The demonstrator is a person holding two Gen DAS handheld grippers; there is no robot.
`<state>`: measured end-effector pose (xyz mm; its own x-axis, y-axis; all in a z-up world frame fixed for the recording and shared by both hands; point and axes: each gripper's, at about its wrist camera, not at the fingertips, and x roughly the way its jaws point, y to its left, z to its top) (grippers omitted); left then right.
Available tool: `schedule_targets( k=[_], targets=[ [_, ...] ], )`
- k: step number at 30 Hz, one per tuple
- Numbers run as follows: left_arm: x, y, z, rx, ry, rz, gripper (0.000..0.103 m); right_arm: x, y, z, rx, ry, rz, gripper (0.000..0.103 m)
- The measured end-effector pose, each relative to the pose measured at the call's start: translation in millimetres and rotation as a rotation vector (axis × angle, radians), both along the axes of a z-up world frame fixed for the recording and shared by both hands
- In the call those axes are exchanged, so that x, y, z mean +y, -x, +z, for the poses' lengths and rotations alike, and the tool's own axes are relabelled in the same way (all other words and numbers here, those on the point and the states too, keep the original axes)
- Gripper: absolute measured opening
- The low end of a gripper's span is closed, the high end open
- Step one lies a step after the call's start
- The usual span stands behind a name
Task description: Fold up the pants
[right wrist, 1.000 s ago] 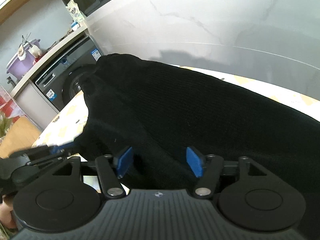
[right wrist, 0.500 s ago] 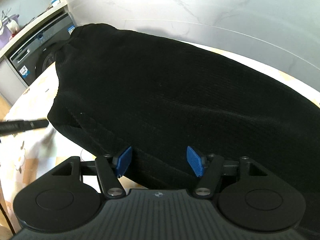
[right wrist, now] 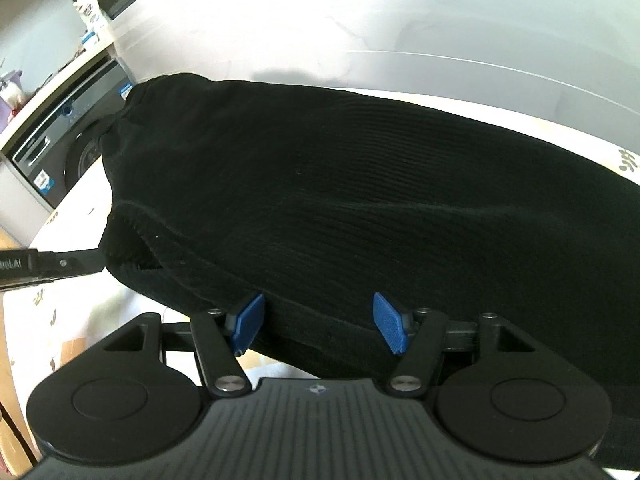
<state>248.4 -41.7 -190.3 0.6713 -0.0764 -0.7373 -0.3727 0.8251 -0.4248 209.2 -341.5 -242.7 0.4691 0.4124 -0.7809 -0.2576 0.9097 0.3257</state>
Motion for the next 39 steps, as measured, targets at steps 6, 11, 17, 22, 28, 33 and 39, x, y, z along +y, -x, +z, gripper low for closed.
schedule_targets(
  k=[6,11,17,22,28,33,39],
  targets=[
    [23,-8,-16,0.039,0.197,0.189,0.032,1,1,2,0.0,0.003,-0.007,0.063],
    [34,-6,-25,0.055,0.275,0.287,0.035,-1,1,1,0.004,0.005,-0.022,0.063],
    [55,-15,-33,0.046,0.342,0.337,0.029,8,-2,-2,0.006,0.014,-0.022,0.063],
    [56,-5,-13,-0.022,0.335,0.304,0.013,9,-2,-3,0.006,0.012,-0.03,0.063],
    [65,16,-22,0.019,0.337,0.318,0.01,5,5,-6,0.002,0.023,-0.052,0.063],
    [78,21,-37,0.057,0.46,0.379,0.007,10,8,-6,-0.019,0.059,-0.042,0.063],
    [81,7,-11,0.025,0.414,0.317,0.007,13,8,-5,-0.008,0.05,-0.061,0.063]
  ],
)
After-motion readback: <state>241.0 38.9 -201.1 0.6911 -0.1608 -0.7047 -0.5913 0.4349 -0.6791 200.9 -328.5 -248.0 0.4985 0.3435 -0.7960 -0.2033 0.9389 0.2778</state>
